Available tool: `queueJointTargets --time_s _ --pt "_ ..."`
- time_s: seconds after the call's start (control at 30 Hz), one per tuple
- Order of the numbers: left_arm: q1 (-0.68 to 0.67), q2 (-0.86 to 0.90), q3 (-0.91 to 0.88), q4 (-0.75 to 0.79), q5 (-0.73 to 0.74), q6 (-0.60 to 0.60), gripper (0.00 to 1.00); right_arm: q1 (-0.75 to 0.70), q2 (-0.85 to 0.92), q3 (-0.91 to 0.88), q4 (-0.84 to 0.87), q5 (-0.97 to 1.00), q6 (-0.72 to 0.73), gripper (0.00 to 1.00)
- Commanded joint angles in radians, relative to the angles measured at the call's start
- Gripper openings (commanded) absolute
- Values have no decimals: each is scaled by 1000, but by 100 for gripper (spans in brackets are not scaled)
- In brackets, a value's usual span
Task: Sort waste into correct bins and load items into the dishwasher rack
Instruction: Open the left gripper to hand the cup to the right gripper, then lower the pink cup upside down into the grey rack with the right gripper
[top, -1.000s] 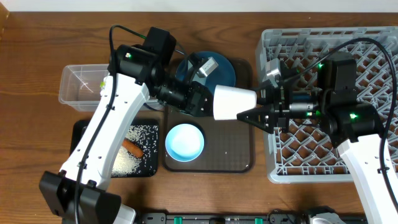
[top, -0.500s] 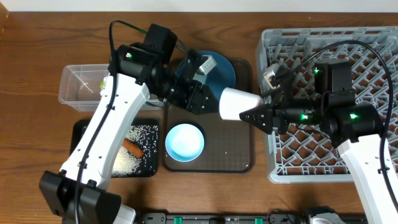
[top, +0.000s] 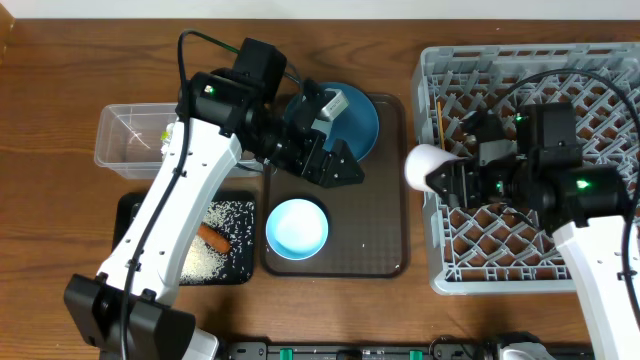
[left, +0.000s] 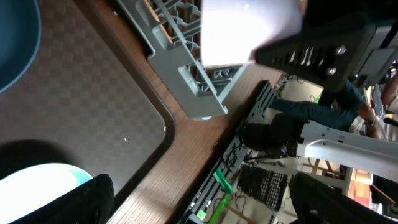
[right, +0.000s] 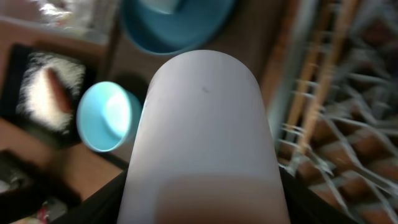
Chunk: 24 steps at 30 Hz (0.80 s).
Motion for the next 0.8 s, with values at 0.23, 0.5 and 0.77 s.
queueJointTargets --time_s 0.23,0.5,0.77 --pt "0 2 4 0 -6 6 96 -11 -3 82 -179 360 110 32" --pt "0 2 4 0 -6 6 97 -11 -3 82 -255 495 141 32" --pt "0 2 4 0 -6 6 98 -11 -1 59 -294 494 169 31"
